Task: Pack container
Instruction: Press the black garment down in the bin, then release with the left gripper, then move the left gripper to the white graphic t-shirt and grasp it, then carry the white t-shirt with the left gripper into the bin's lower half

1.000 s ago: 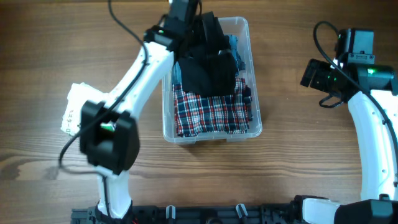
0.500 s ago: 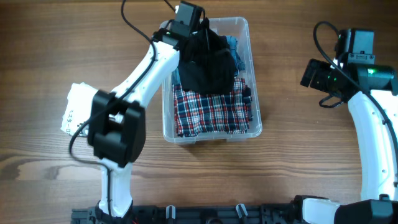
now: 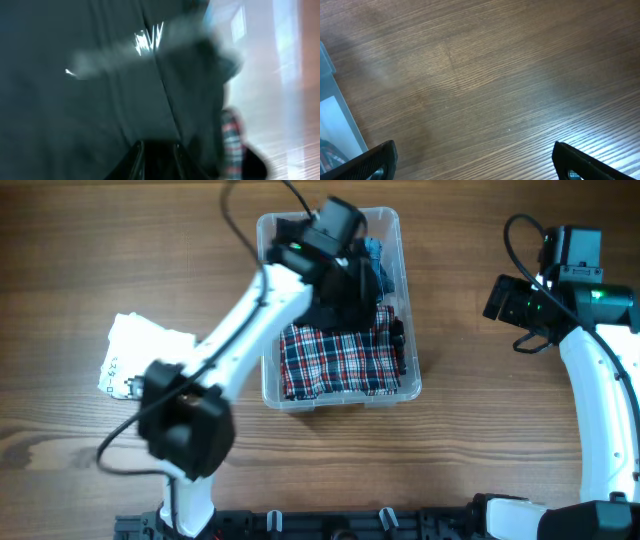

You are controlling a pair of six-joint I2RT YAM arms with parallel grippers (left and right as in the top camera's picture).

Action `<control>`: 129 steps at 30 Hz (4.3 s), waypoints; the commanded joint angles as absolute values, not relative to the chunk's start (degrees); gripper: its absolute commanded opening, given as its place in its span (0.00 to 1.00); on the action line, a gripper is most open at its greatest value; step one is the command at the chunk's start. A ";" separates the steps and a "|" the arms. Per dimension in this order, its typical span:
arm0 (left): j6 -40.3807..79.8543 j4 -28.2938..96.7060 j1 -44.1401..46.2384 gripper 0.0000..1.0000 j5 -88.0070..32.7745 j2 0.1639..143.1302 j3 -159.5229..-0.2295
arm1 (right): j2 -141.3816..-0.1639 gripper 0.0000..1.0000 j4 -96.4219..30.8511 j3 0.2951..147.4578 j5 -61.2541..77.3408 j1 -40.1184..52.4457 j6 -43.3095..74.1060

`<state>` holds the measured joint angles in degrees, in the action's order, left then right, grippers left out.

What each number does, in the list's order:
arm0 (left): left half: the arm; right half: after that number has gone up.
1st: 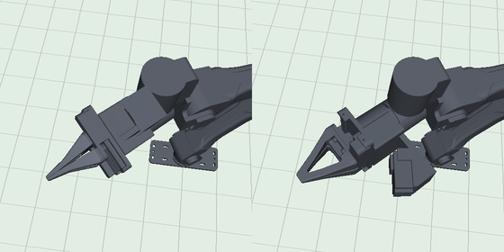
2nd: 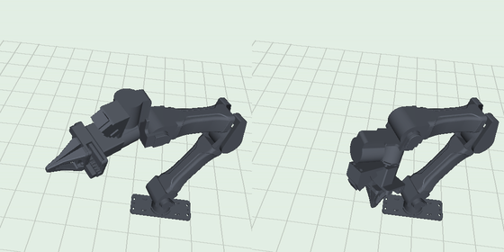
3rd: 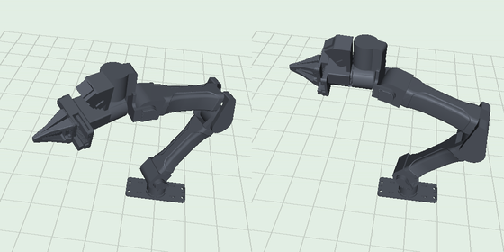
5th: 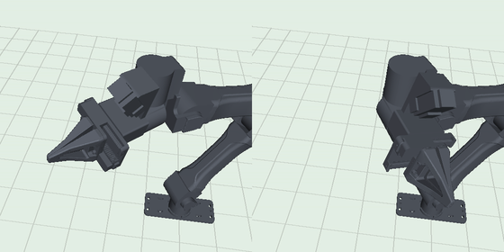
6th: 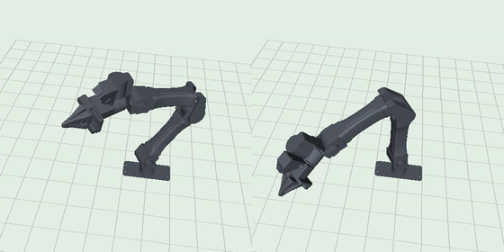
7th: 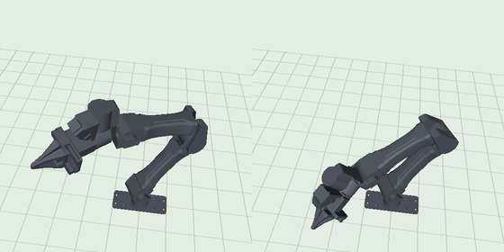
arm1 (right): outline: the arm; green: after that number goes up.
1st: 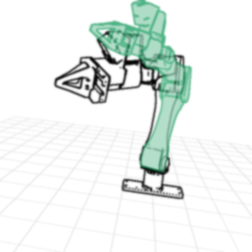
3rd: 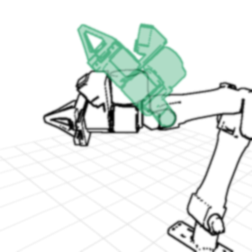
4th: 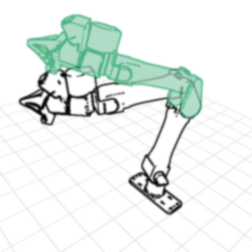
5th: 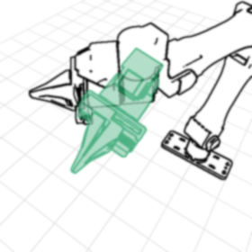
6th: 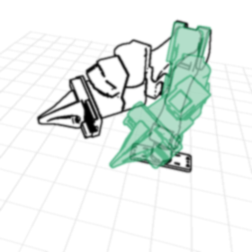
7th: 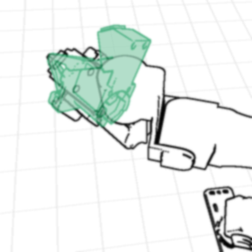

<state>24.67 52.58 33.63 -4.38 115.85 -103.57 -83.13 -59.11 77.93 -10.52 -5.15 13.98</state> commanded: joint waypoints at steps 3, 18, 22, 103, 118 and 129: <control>24.18 54.98 38.26 0.16 -4.64 129.21 -103.07 | -82.28 1.00 -58.96 78.63 -10.70 -5.15 13.47; 24.45 56.16 31.46 0.20 1.41 103.39 -106.63 | -82.28 1.00 -58.96 78.63 -10.70 -5.15 13.47; 25.54 64.99 21.63 0.34 1.39 94.21 -106.63 | -82.28 1.00 -58.96 78.63 -10.70 -5.15 13.50; 53.17 30.39 -24.86 0.68 -6.13 95.81 -45.63 | -82.28 1.00 -58.96 78.63 -10.70 -5.15 13.47; 40.93 30.41 -25.04 0.04 -6.24 92.38 -46.92 | -82.28 1.00 -58.96 78.63 -10.70 -5.15 13.50; 25.26 31.03 -23.79 0.04 -31.73 73.41 -55.11 | -82.28 1.00 -58.96 78.63 -10.70 -5.15 13.47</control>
